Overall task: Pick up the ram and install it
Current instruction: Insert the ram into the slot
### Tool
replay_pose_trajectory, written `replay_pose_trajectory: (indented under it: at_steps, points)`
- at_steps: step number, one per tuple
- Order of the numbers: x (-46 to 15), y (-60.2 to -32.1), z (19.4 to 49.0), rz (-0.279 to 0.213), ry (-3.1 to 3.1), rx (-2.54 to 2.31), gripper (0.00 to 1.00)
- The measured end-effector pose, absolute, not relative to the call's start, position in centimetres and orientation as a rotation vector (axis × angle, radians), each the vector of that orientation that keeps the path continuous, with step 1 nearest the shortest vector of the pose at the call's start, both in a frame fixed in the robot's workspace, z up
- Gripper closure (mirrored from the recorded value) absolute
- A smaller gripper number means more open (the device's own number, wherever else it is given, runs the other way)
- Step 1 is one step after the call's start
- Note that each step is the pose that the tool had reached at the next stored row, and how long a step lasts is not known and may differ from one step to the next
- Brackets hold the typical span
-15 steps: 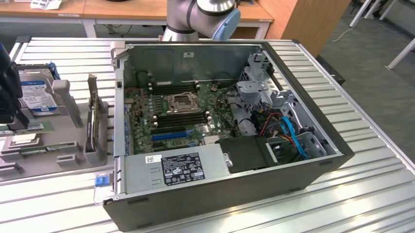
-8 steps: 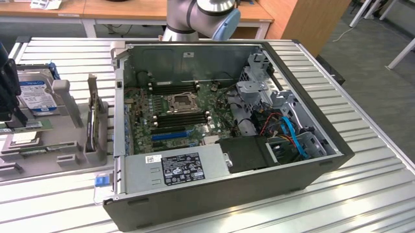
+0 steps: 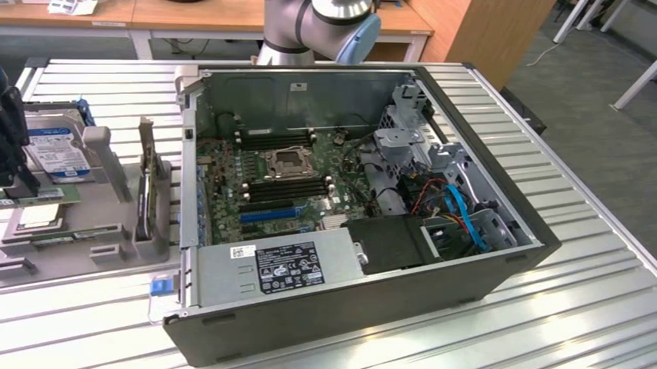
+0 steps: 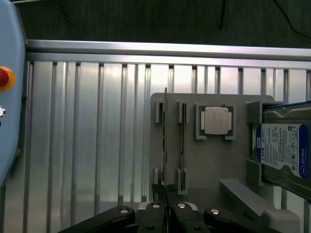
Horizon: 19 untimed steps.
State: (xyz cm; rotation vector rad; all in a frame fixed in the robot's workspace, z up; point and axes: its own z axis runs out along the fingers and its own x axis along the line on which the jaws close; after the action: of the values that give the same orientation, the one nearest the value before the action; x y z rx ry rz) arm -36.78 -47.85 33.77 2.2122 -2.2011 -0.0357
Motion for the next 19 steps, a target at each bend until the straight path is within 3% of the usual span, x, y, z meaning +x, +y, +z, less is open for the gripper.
replay_pose_trajectory:
  at_steps: [19]
  points:
    - [-36.8,-47.8,37.5,-0.034,-2.2,2.212,0.88]
